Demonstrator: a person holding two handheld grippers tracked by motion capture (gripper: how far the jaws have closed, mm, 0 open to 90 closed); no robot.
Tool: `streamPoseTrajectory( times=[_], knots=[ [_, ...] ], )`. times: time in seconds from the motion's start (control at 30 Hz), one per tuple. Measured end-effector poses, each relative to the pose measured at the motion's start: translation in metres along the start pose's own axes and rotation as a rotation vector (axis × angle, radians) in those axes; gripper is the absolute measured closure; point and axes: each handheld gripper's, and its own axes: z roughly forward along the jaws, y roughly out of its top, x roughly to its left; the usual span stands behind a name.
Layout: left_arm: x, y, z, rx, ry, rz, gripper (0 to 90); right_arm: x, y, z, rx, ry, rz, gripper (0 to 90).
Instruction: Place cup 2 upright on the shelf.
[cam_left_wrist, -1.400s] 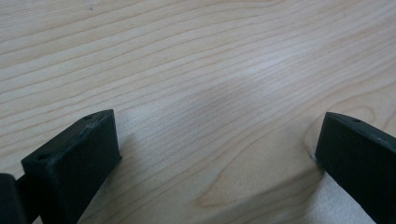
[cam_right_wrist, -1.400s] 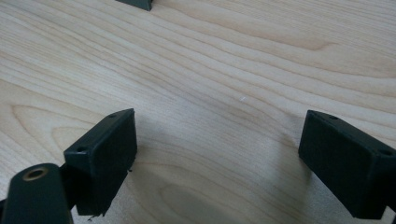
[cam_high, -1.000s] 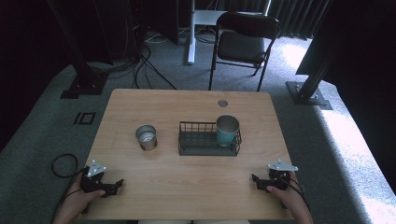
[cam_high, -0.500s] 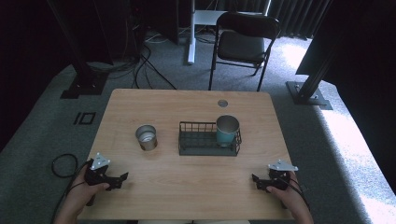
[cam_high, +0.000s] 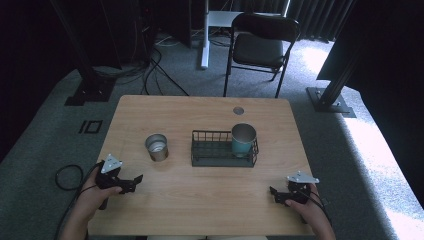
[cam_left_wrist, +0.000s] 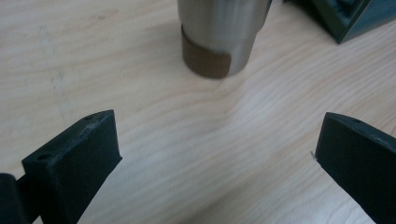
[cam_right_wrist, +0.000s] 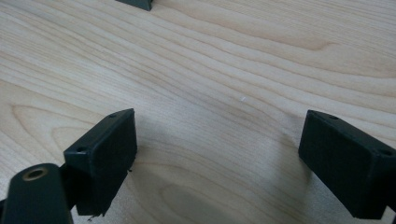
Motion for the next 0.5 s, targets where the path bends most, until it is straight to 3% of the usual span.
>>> streamPoseTrajectory(
  times=[0.3, 0.5],
  knots=[
    [-0.002, 0.019, 0.005, -0.058, -0.013, 0.012, 0.4, 0.000, 0.000, 0.000, 0.000, 0.000, 0.000, 11.1],
    [-0.002, 0.025, 0.009, -0.064, -0.011, 0.019, 0.4, 0.000, 0.000, 0.000, 0.000, 0.000, 0.000, 11.1]
  ],
)
